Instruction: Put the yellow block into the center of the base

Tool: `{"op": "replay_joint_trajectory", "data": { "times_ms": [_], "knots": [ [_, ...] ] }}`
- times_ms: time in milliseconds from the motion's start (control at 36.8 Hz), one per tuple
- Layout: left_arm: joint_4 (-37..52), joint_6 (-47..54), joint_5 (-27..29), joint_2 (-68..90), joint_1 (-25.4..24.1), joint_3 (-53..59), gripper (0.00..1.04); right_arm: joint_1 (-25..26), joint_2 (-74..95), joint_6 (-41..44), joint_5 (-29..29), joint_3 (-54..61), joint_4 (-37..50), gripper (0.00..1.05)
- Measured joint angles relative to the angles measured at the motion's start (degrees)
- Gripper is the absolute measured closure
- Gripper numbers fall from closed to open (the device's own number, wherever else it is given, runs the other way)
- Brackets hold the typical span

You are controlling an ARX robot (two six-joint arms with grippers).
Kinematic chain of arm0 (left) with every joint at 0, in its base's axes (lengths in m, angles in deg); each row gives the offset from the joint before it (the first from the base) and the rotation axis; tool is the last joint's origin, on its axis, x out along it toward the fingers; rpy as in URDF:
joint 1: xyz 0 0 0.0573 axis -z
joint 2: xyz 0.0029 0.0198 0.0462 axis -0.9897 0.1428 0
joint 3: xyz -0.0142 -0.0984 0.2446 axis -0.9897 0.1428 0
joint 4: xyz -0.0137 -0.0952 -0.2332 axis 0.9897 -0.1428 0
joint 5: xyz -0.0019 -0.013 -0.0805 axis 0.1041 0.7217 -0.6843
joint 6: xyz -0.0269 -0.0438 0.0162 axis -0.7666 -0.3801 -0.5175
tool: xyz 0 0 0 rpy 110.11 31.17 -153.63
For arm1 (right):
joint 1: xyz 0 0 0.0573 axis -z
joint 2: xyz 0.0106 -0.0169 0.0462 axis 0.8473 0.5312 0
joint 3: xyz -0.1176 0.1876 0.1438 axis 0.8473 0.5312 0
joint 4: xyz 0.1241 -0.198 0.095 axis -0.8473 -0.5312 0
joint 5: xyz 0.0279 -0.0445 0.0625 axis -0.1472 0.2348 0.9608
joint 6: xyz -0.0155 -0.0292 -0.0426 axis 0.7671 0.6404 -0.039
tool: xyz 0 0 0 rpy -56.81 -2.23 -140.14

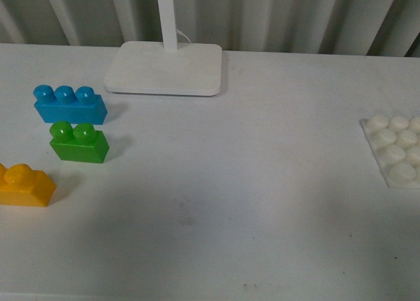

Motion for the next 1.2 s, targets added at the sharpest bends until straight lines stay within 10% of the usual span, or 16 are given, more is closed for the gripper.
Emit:
{"op": "replay_joint_trajectory", "data": {
  "times_ms": [680,788,1196],
  "knots": [
    [0.0,0.0,0.0,0.0,0.0,0.0,0.06,0.0,0.0,0.0,0.0,0.0,0.0,0.09],
    [0.0,0.0,0.0,0.0,0.0,0.0,0.06,5.5,10.6,-2.0,11.2,-5.3,-9.5,0.09],
    [0.0,0.0,0.0,0.0,0.0,0.0,0.06,23.1,78.2,5.8,25.8,-24.5,22.6,0.09]
  ]
}}
